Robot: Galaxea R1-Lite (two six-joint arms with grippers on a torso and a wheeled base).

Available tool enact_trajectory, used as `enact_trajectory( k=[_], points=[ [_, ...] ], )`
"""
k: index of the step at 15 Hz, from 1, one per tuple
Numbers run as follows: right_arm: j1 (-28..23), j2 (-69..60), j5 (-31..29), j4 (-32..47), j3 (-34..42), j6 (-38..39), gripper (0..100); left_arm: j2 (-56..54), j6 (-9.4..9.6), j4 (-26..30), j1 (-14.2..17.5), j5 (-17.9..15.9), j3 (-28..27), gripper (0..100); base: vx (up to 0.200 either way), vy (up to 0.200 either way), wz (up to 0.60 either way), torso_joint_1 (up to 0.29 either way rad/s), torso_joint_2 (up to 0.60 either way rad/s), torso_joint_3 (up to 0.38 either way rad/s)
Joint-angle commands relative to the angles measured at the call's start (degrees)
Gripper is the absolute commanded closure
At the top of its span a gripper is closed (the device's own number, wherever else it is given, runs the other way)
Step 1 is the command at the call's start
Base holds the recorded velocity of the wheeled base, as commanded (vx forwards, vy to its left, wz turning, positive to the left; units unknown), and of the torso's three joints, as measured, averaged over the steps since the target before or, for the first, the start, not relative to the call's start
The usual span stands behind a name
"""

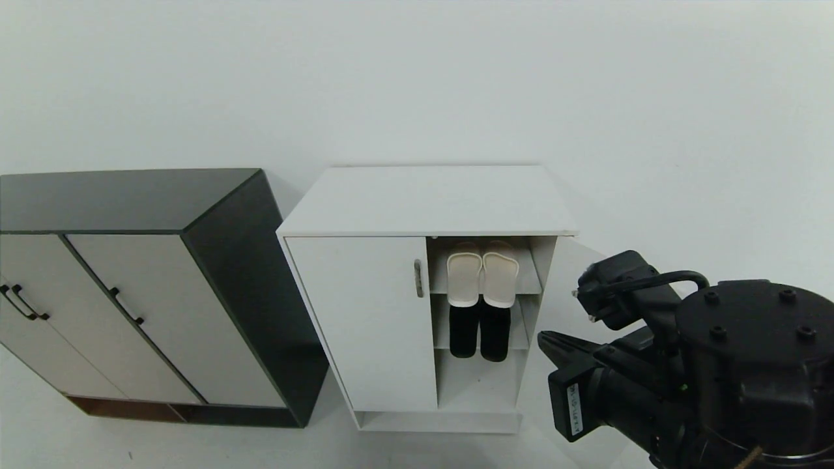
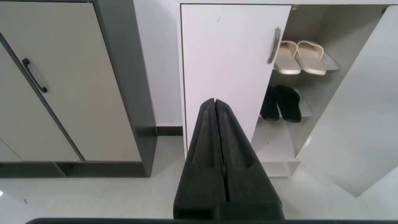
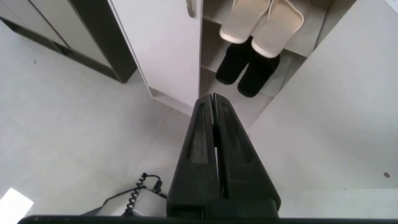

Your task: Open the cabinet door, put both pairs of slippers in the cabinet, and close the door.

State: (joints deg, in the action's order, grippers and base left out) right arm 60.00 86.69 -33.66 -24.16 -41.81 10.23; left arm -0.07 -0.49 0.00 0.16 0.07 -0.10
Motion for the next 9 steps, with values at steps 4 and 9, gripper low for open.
enact_trajectory(
  k=[4,9],
  points=[
    [-0.1,0.1,0.0,-0.2,0.9,-1.4,100,0.1,-0.04,0.0,0.0,0.0,0.0,100,0.000,0.000,-0.15,0.002,0.00,0.002],
    [-0.1,0.1,0.0,-0.2,1.2,-1.7,100,0.1,-0.13,0.0,0.0,0.0,0.0,100,0.000,0.000,-0.60,0.008,0.00,0.000]
  ],
)
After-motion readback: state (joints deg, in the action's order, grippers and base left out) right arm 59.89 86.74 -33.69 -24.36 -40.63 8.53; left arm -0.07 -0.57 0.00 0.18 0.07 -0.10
